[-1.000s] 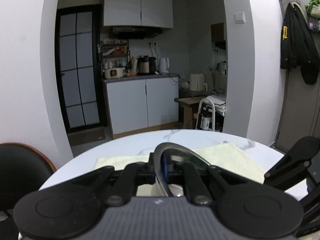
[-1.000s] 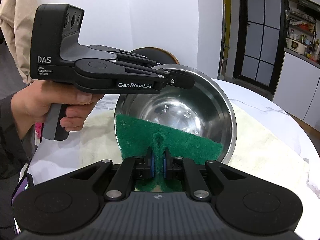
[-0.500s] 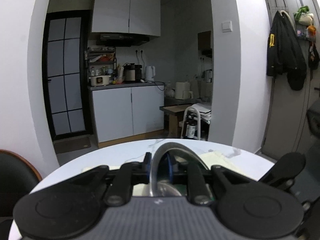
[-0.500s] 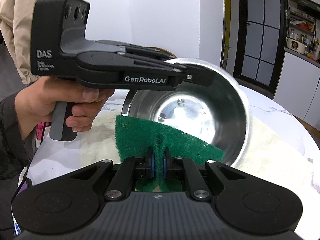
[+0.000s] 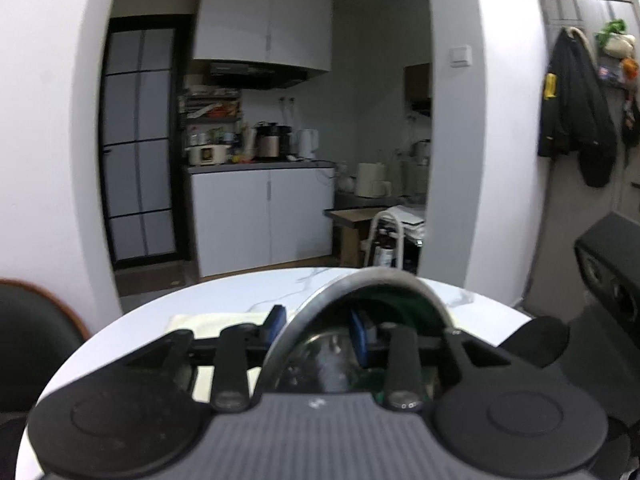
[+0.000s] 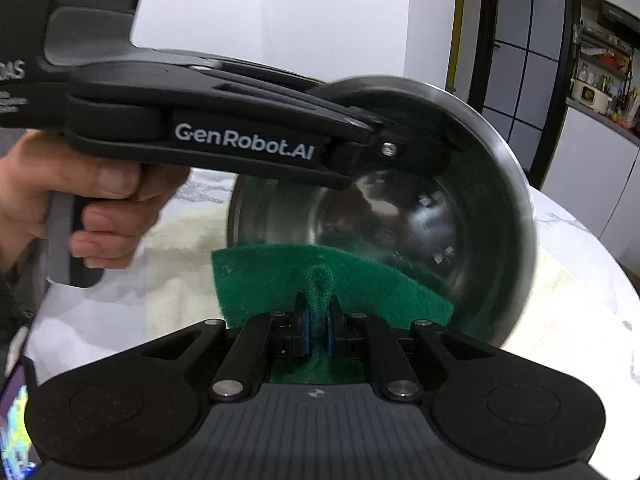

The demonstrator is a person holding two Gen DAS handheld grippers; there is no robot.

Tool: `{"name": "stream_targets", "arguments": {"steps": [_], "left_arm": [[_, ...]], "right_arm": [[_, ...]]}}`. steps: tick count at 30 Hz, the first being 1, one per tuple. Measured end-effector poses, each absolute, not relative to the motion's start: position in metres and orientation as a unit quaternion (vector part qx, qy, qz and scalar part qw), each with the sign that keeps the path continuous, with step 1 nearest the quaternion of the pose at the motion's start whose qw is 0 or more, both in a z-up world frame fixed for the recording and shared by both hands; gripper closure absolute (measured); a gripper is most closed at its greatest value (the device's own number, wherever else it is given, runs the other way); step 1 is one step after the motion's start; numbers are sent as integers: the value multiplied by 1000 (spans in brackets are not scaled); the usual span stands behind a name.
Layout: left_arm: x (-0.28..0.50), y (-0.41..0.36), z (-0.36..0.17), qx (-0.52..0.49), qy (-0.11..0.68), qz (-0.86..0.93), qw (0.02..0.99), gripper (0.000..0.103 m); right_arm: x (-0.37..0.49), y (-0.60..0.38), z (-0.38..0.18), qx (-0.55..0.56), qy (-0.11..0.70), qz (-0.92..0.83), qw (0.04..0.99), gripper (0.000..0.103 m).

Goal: Clean bowl
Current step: 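Scrub the bowl interior with the pad in the right gripper while the left gripper holds the bowl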

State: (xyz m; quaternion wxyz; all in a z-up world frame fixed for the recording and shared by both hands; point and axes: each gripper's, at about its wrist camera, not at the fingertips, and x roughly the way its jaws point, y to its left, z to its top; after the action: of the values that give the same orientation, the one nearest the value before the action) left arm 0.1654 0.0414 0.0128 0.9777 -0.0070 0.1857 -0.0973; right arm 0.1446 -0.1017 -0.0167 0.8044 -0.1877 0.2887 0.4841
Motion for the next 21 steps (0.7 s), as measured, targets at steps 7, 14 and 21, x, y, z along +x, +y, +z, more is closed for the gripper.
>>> {"name": "stream_targets", "arguments": {"steps": [7, 14, 21], "left_arm": [[158, 45, 2, -8, 224, -75, 972, 52], [153, 45, -9, -12, 257, -72, 964, 49], [151, 58, -14, -45, 262, -63, 962, 61]], "right_arm": [[132, -100, -20, -208, 278, 474, 809, 93], [126, -108, -21, -210, 278, 469, 812, 93], [119, -120, -10, -219, 275, 459, 816, 93]]}}
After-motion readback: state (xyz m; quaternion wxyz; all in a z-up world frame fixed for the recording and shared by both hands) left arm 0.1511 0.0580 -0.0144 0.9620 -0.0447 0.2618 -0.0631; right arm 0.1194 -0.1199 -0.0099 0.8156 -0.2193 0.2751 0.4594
